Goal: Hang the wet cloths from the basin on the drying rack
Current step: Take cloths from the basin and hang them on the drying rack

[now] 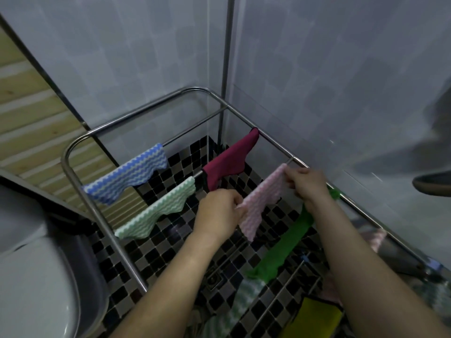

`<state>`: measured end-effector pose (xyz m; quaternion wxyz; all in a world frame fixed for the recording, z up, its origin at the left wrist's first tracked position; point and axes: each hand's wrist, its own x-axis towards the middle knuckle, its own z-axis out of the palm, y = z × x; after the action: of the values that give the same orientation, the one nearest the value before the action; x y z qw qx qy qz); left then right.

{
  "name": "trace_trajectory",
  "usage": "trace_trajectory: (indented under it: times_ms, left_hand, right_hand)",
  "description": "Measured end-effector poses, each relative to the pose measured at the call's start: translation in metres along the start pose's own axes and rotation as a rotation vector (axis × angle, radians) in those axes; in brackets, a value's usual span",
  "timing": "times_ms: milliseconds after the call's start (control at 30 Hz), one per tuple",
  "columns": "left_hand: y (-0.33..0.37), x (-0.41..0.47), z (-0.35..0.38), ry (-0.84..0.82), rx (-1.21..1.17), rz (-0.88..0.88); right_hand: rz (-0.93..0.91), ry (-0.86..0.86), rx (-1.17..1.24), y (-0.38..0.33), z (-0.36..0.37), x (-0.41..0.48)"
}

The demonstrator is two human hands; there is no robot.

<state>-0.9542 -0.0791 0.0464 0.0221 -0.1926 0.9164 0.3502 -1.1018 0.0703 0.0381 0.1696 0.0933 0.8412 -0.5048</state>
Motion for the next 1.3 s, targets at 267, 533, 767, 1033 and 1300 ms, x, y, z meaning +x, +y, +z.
trace_trajectory:
  times_ms: [267,533,767,1033,1300]
  left_hand:
    - [-0.004,0.006,0.002,0.094,-0.072,-0.067]
    - [-0.001,0.0,0.0,0.099,0.087,-0.017]
    - [0.005,-0.01,-0.001,0.04,0.063,-0.011]
    - [0.006,-0.01,0.002,0.016,0.092,-0.007]
    - [-0.006,-0.049,-0.01,0.167,0.093,0.009]
  right_hand:
    - [-0.22,0.117,-0.328,-0.005,0.011,0.003]
    - [-0.429,0.139,-0.578,-0.013,0.012,-0.004]
    - [-0.611,-0.167,-0.841,-0.004,0.011,-0.019]
    - [-0.6,-0.12,-0.788,0.004,0.016,-0.019]
    - [-0.741,-0.136,-0.799,0.001,0.016,-0.057]
